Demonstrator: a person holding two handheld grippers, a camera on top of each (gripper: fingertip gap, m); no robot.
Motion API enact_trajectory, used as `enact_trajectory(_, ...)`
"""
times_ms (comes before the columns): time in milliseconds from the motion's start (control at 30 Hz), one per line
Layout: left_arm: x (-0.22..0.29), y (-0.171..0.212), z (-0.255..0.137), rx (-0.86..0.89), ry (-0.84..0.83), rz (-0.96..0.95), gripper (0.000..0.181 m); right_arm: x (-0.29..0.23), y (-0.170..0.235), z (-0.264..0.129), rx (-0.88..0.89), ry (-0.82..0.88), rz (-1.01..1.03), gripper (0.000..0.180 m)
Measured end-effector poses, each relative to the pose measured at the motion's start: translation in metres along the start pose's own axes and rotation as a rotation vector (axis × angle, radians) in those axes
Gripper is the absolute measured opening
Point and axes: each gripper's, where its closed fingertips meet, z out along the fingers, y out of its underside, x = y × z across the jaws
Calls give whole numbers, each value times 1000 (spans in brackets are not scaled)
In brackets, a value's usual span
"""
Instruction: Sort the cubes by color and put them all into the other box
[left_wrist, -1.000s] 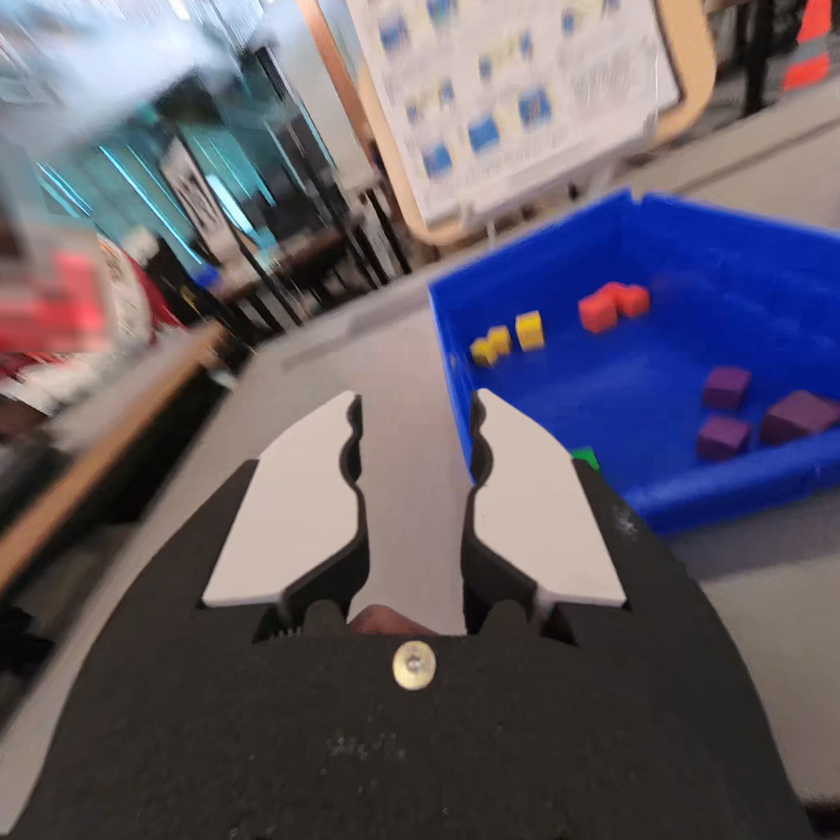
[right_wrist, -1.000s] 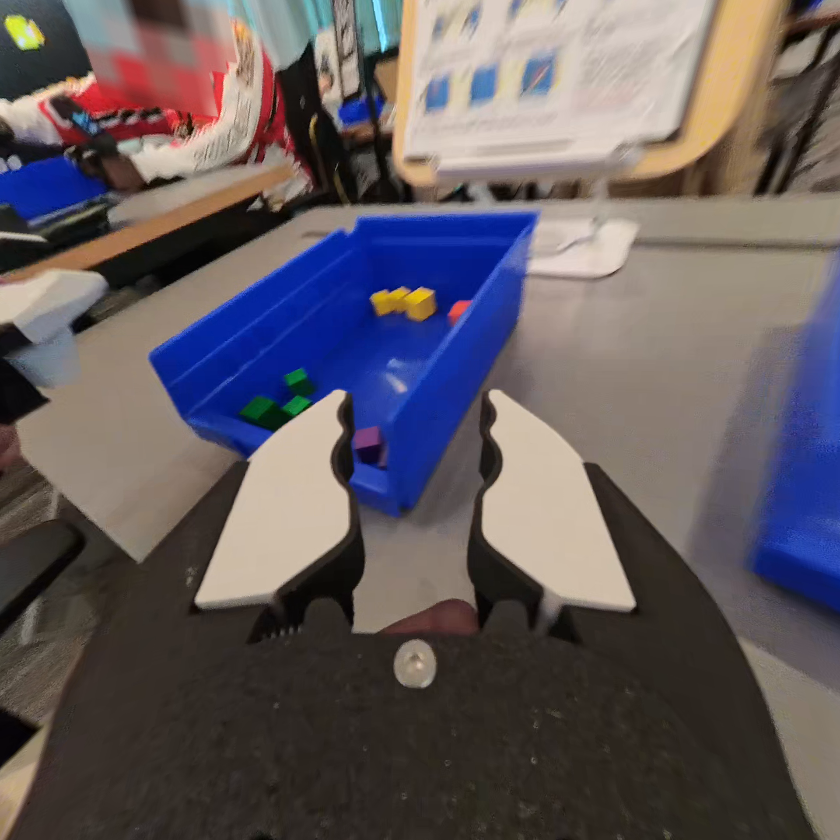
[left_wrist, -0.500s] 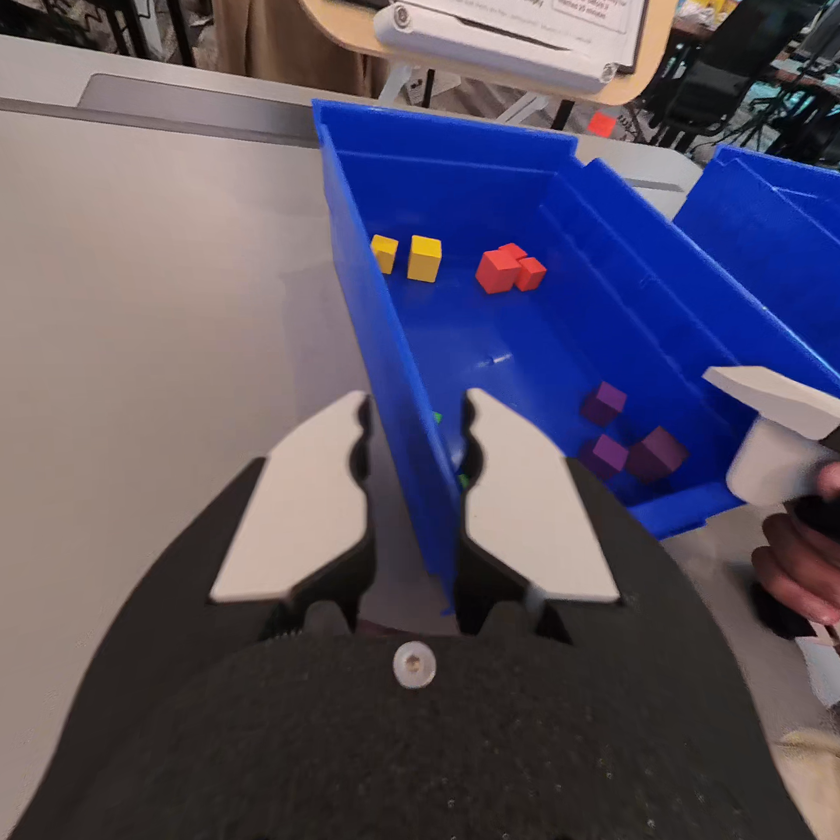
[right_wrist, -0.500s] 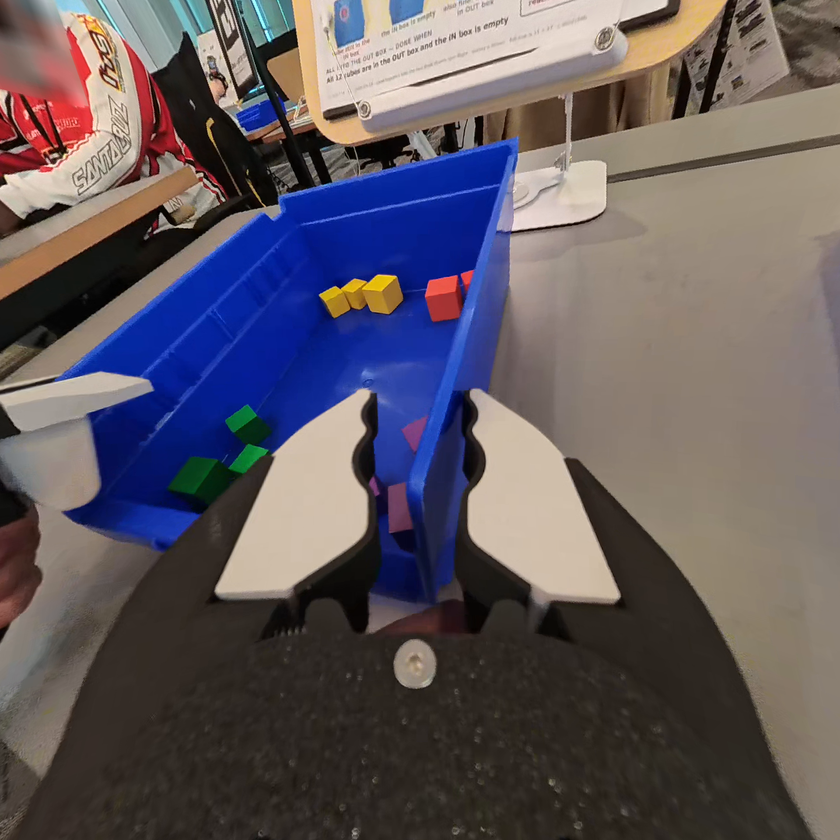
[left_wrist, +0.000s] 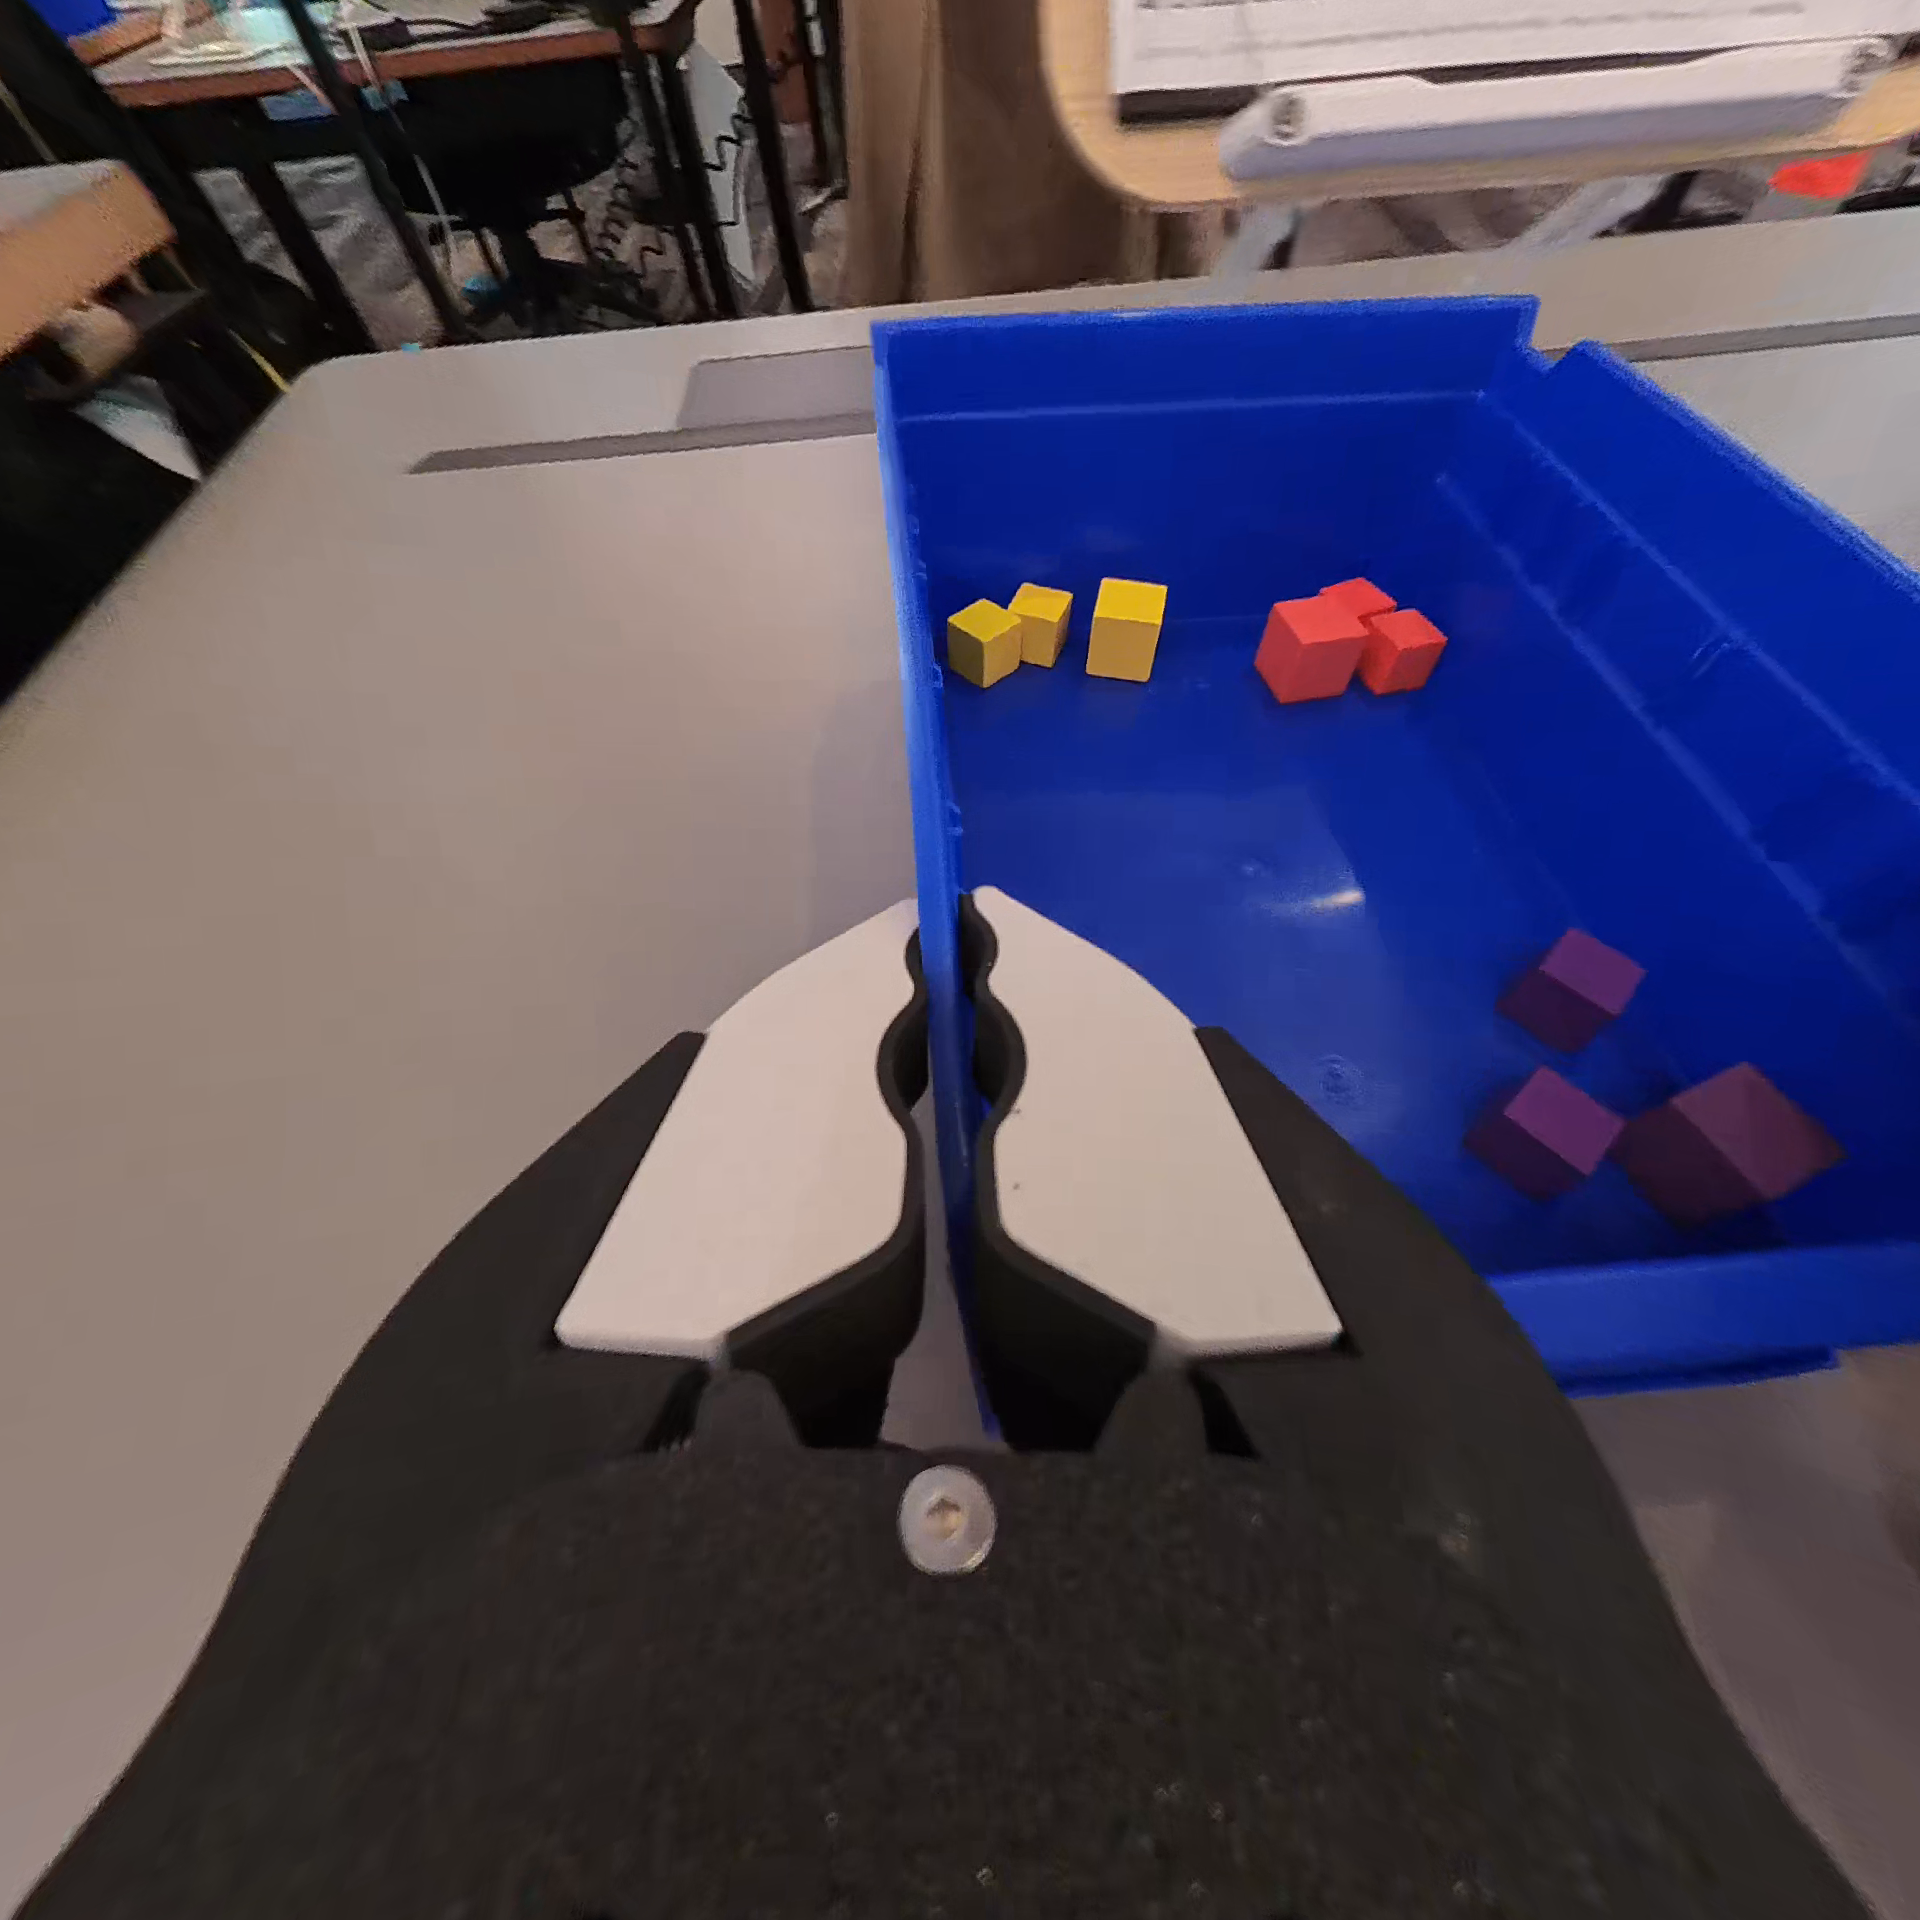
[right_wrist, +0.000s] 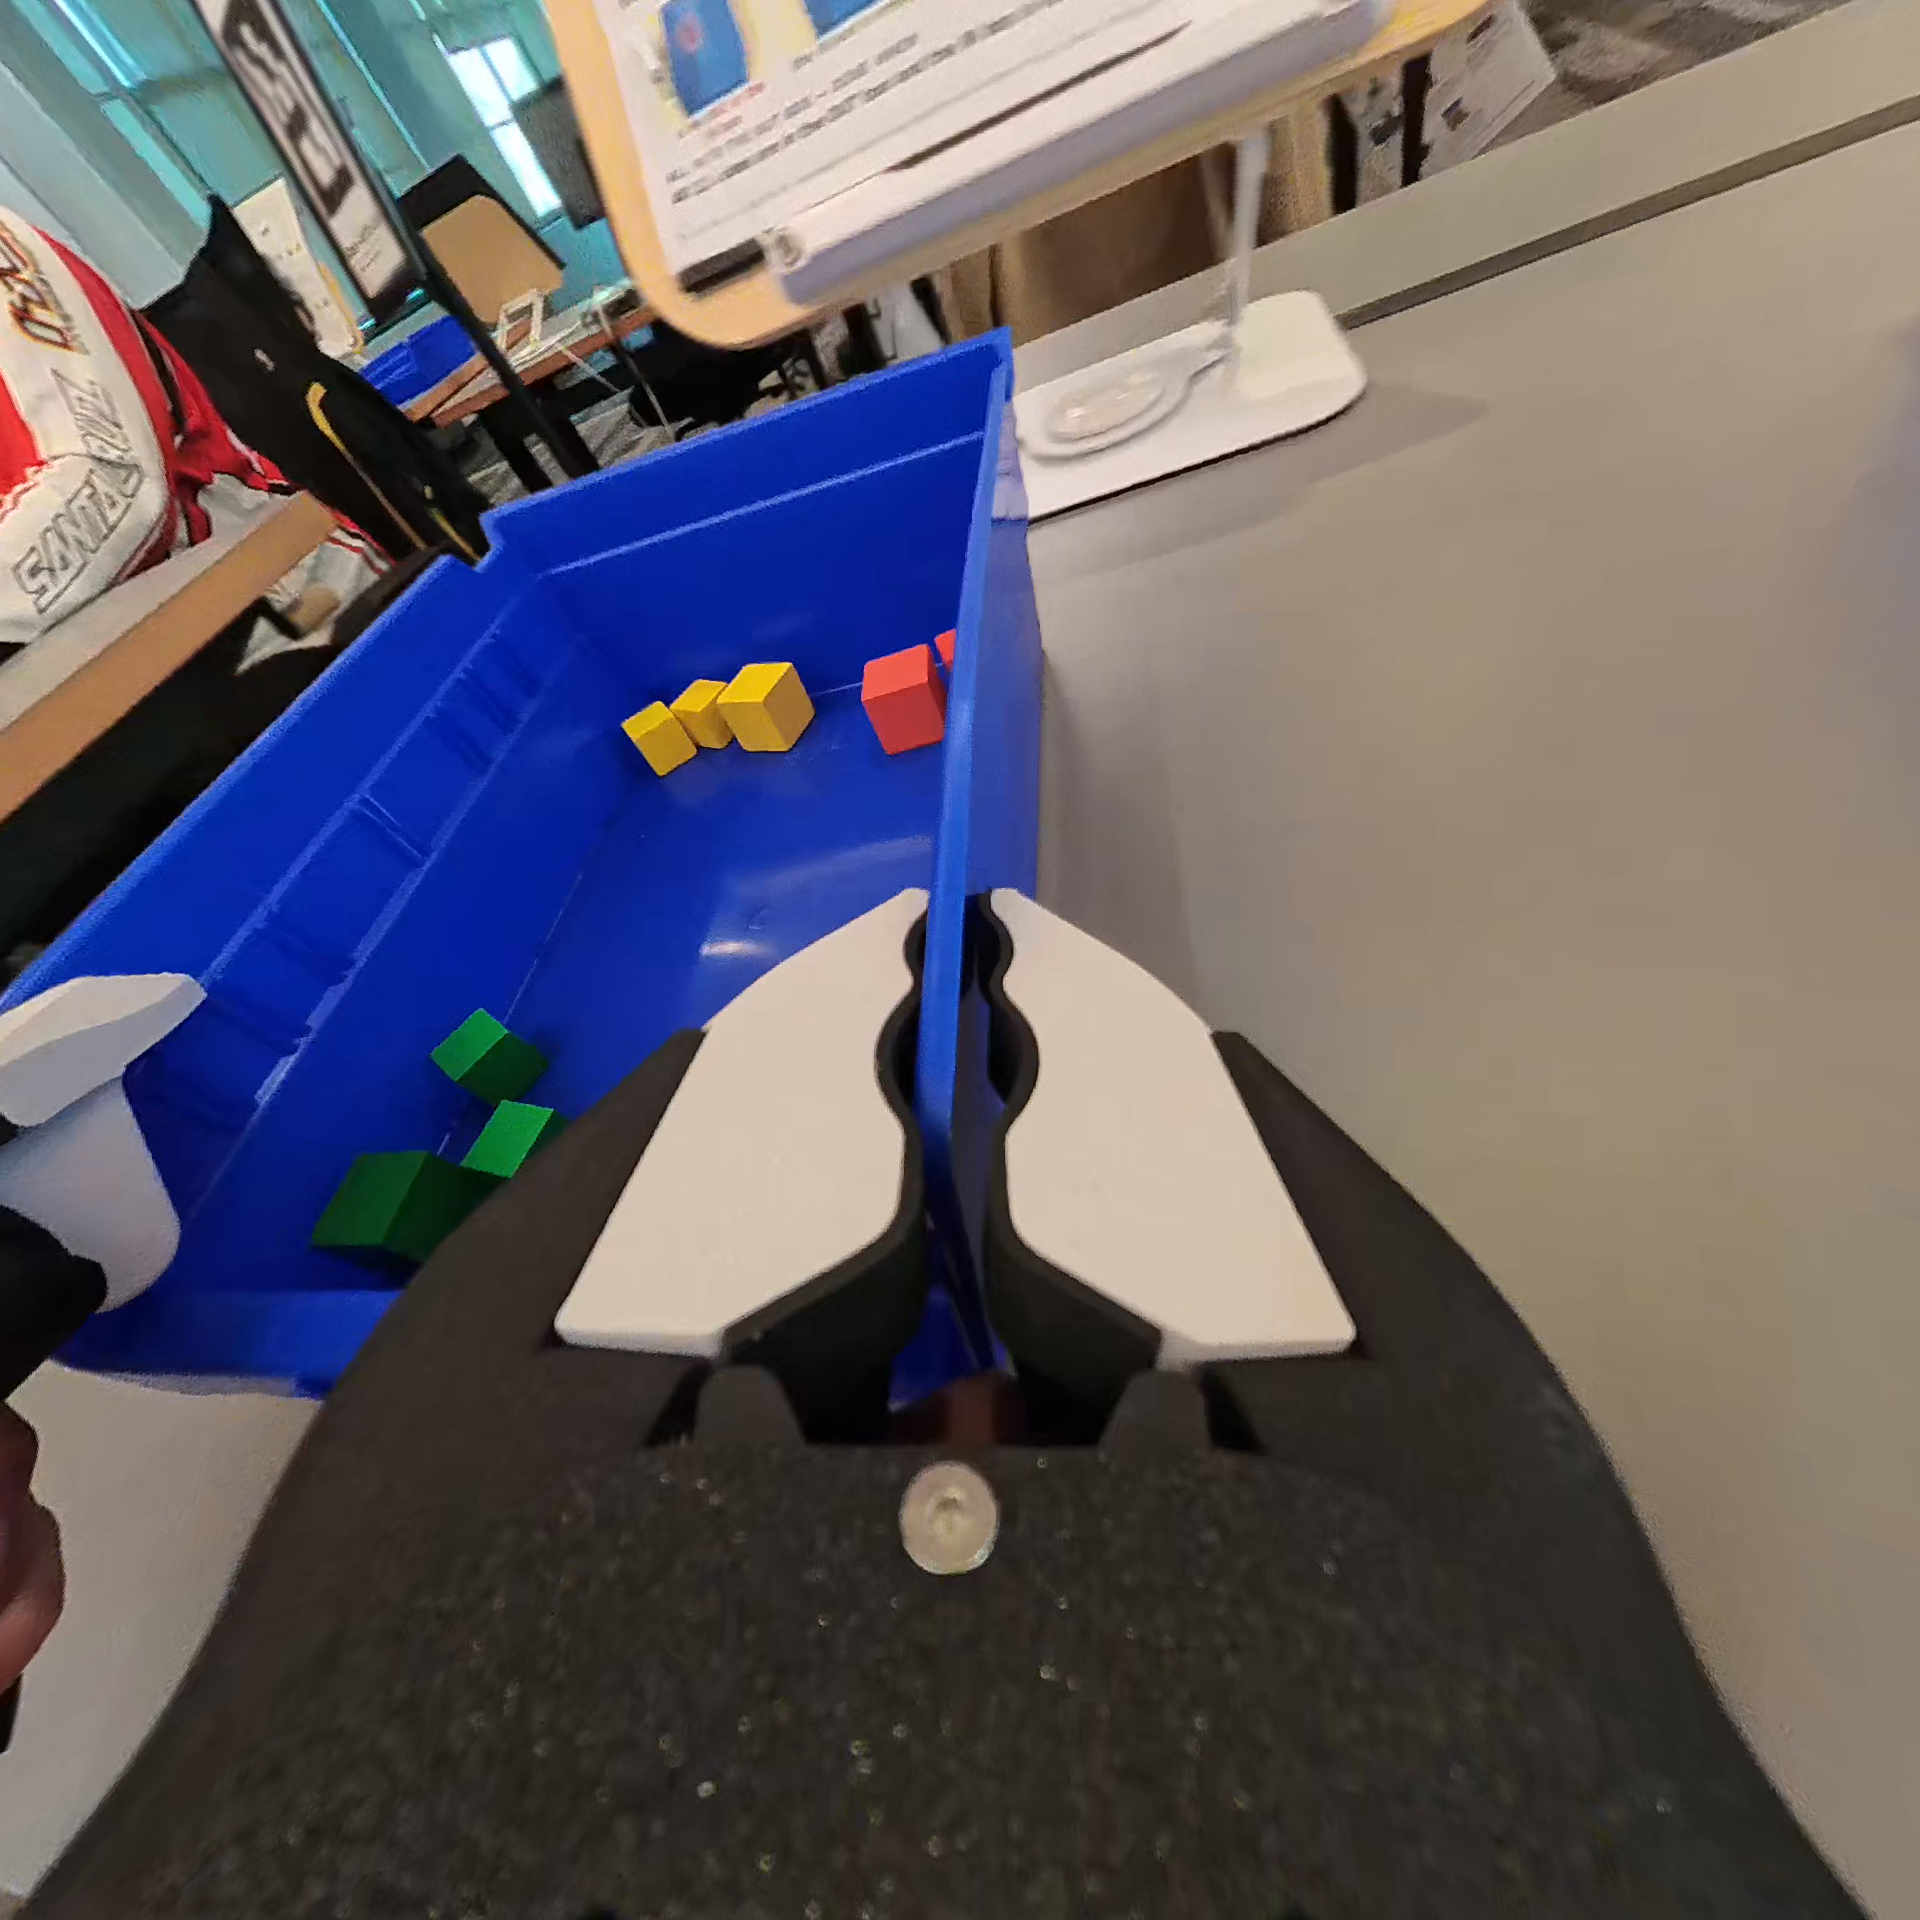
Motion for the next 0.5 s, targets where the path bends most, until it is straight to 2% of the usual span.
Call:
enact_trajectory(267,-131,-5,7,54,-94,-45,2,-124,7,53,-17,-83,-101,6)
enact_trajectory(500,-233,11,22,63,-107,-115,2,-216,50,92,-73,-114,-123,9)
